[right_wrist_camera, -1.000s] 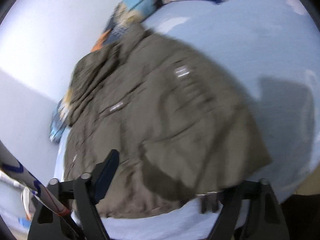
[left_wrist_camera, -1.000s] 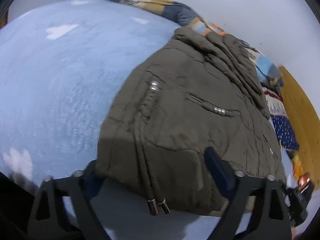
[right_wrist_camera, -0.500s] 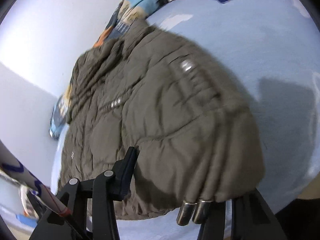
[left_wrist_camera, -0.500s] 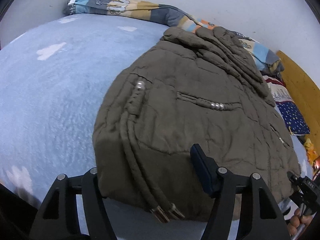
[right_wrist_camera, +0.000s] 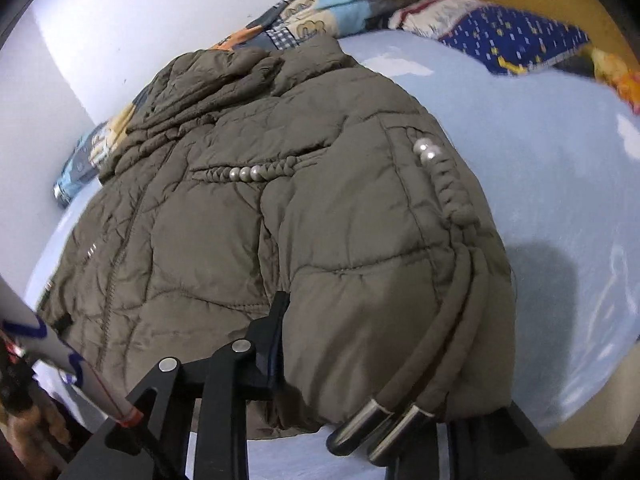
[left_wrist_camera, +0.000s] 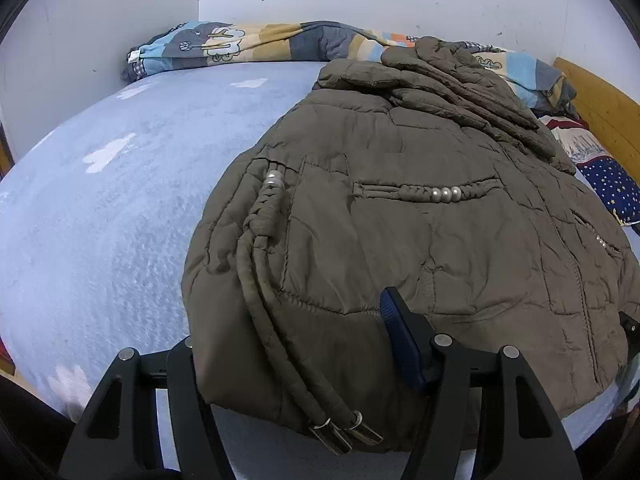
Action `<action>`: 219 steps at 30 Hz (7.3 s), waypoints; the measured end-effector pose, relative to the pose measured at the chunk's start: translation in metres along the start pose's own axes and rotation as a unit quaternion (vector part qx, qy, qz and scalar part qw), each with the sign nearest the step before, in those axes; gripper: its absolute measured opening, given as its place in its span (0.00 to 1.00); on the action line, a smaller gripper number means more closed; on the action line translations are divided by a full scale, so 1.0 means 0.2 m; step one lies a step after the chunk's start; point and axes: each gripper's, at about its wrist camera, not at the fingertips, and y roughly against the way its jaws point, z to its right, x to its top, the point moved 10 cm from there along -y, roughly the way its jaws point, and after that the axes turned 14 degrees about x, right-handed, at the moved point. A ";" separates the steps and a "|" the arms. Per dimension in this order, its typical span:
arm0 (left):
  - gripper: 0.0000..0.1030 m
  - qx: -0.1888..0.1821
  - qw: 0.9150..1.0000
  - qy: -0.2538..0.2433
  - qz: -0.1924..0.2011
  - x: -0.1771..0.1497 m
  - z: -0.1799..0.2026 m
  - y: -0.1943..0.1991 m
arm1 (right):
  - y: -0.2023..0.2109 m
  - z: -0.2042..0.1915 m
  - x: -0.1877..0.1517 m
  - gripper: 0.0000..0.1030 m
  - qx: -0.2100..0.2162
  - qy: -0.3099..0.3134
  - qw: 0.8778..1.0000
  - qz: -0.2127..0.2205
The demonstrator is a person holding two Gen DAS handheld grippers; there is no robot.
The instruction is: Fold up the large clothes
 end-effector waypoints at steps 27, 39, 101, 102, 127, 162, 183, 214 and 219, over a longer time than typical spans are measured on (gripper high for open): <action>0.31 0.021 0.995 -0.075 0.056 0.03 0.08 0.10 | 0.07 -0.04 0.05 0.23 0.012 0.003 0.999 0.031; 0.24 0.015 0.992 -0.078 0.099 0.09 0.08 0.25 | 0.22 -0.13 0.15 0.20 0.038 0.024 0.995 0.084; 0.21 -0.047 0.981 -0.018 0.187 0.93 0.09 0.51 | 0.61 -0.49 0.99 0.18 0.125 0.077 0.974 0.171; 0.21 -0.048 0.981 -0.019 0.185 0.96 0.10 0.51 | 0.60 -0.50 1.01 0.18 0.125 0.078 0.974 0.172; 0.39 -0.134 0.986 0.039 0.095 2.01 0.49 -0.10 | -0.10 -0.37 1.94 0.18 0.070 0.048 0.983 0.165; 0.49 -0.169 0.970 -0.140 0.104 1.59 1.20 -0.26 | -0.63 -0.35 1.68 0.55 0.086 0.070 0.994 0.016; 0.57 -0.104 0.987 -0.120 0.024 1.48 1.27 -0.68 | -1.21 -0.12 1.63 0.57 -0.012 0.082 0.995 -0.050; 0.64 -0.015 0.996 -0.088 -0.006 1.21 0.61 -0.51 | -0.62 -0.21 1.24 0.61 -0.028 0.060 0.997 -0.025; 0.67 -0.016 0.995 -0.092 -0.019 1.20 0.61 -0.55 | -0.72 -0.15 1.20 0.61 -0.032 0.056 0.997 -0.046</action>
